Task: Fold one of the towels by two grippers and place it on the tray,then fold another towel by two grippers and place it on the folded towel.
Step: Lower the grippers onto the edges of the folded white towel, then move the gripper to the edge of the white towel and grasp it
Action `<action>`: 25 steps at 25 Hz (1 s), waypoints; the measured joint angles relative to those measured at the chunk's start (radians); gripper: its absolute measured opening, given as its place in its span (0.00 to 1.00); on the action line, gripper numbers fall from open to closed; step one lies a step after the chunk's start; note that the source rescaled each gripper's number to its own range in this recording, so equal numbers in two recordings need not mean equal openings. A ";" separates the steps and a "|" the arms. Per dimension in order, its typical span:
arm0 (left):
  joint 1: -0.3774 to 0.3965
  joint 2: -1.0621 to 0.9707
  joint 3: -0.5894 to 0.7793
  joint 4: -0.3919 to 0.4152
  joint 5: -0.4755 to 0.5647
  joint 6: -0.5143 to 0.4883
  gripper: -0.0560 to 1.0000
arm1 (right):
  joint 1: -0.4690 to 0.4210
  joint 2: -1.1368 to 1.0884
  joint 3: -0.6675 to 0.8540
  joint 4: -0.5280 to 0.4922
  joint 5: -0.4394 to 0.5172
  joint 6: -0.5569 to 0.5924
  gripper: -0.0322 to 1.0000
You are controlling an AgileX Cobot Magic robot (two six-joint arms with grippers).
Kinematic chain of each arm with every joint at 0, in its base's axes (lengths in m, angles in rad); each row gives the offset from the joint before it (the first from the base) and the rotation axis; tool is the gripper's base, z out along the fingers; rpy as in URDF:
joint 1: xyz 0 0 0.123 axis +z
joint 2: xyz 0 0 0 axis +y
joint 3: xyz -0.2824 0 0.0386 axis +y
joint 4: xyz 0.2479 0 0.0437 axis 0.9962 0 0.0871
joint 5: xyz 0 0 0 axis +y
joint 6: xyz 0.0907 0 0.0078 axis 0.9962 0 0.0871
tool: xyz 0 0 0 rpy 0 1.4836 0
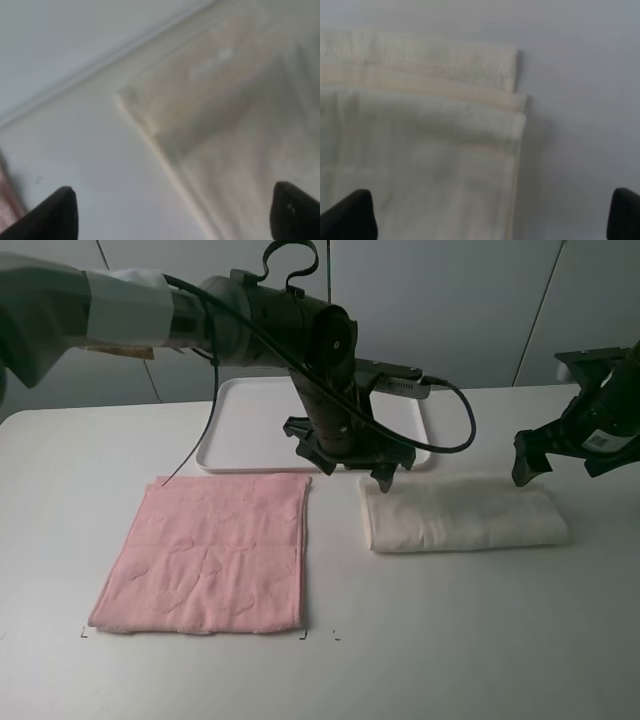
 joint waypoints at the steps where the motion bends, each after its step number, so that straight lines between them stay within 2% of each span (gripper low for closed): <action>1: 0.000 0.010 -0.022 -0.005 0.010 0.000 0.99 | 0.000 0.005 -0.004 0.000 0.008 -0.002 1.00; 8: -0.002 0.178 -0.230 -0.005 0.203 -0.037 0.99 | -0.002 0.055 -0.016 0.000 0.048 -0.002 1.00; 13: -0.002 0.237 -0.299 0.019 0.298 -0.075 0.99 | -0.003 0.088 -0.032 0.000 0.071 -0.004 1.00; 25: -0.002 0.248 -0.310 0.019 0.308 -0.097 0.97 | -0.003 0.187 -0.058 0.003 0.072 -0.018 1.00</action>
